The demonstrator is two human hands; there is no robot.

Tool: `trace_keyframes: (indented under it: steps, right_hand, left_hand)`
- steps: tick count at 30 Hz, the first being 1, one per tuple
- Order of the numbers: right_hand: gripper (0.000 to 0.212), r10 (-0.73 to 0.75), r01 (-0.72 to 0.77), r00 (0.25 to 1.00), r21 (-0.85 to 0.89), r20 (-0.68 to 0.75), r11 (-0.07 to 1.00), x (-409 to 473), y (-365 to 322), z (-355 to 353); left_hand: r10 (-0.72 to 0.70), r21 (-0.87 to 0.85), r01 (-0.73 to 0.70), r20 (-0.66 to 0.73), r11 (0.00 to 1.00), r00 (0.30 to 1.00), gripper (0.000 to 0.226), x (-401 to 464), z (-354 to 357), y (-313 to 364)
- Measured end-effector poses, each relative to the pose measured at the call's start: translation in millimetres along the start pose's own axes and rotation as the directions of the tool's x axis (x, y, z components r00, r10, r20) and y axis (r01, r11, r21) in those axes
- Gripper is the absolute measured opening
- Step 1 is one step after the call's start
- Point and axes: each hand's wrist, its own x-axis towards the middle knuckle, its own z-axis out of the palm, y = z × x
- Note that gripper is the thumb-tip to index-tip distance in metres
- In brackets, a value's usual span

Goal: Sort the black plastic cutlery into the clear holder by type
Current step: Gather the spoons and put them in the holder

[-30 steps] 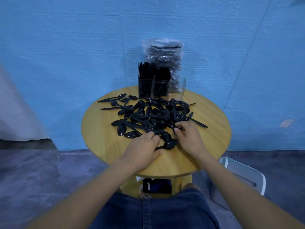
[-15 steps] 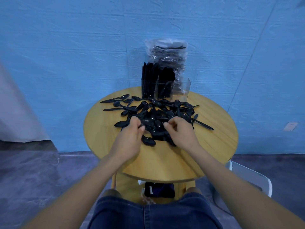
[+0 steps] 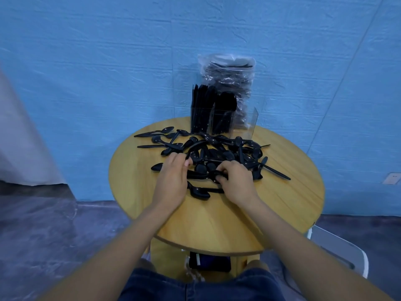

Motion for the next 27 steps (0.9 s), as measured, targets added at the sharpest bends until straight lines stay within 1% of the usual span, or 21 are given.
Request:
trace_keyframes:
  steps: [2, 4, 7, 10, 14, 15, 19, 23, 25, 27]
  right_hand:
    - [0.017, -0.083, 0.084, 0.996, 0.021, -0.028, 0.996, 1.3, 0.5, -9.0]
    - [0.019, -0.179, 0.181, 0.983, 0.031, -0.037, 0.983, 3.2, -1.0, -21.9]
    - [0.02, -0.278, 0.28, 0.958, 0.027, -0.063, 0.959, 9.0, -3.8, -41.4]
    - [0.02, -0.307, 0.32, 0.939, 0.071, -0.153, 0.945, 17.9, -3.7, -56.6]
    - [0.014, -0.216, 0.28, 0.939, 0.231, -0.268, 0.932, 26.6, -4.3, -68.3]
    - [0.015, -0.187, 0.268, 0.939, 0.276, -0.289, 0.923, 27.6, -4.4, -69.5]
    - [0.019, -0.058, 0.218, 0.939, 0.454, -0.34, 0.864, 29.3, -4.9, -69.2]
    - [0.021, 0.039, 0.187, 0.922, 0.531, -0.385, 0.826, 31.5, -7.6, -66.9]
    - [0.022, 0.076, 0.175, 0.919, 0.573, -0.388, 0.801, 32.1, -10.3, -67.5]
    - [0.021, 0.094, 0.171, 0.919, 0.602, -0.383, 0.78, 32.9, -11.4, -69.1]
  left_hand:
    - [0.008, 0.006, -0.008, 0.0, 1.0, 1.0, 0.025, 4.8, 1.1, -1.4]
    - [0.002, 0.0, -0.002, 0.039, 1.0, 0.999, 0.025, 13.0, 3.4, -3.1]
    - [0.008, -0.089, 0.01, 0.196, 0.996, 0.98, 0.022, 26.7, 5.2, 2.7]
    - [0.011, -0.219, 0.068, 0.342, 0.973, 0.94, 0.021, 37.3, 3.1, 18.7]
    - [0.004, -0.447, 0.191, 0.399, 0.874, 0.917, 0.022, 46.6, -0.2, 34.7]
    - [0.008, -0.46, 0.2, 0.412, 0.865, 0.911, 0.022, 48.6, -1.1, 36.5]
    - [0.055, -0.43, 0.173, 0.469, 0.886, 0.881, 0.027, 50.8, -1.4, 41.1]
    - [0.096, -0.49, 0.198, 0.512, 0.849, 0.854, 0.031, 48.4, -3.0, 49.2]
    - [0.11, -0.506, 0.197, 0.514, 0.84, 0.851, 0.034, 48.7, -4.5, 54.7]
    - [0.118, -0.529, 0.195, 0.501, 0.826, 0.858, 0.03, 50.6, -5.9, 60.3]
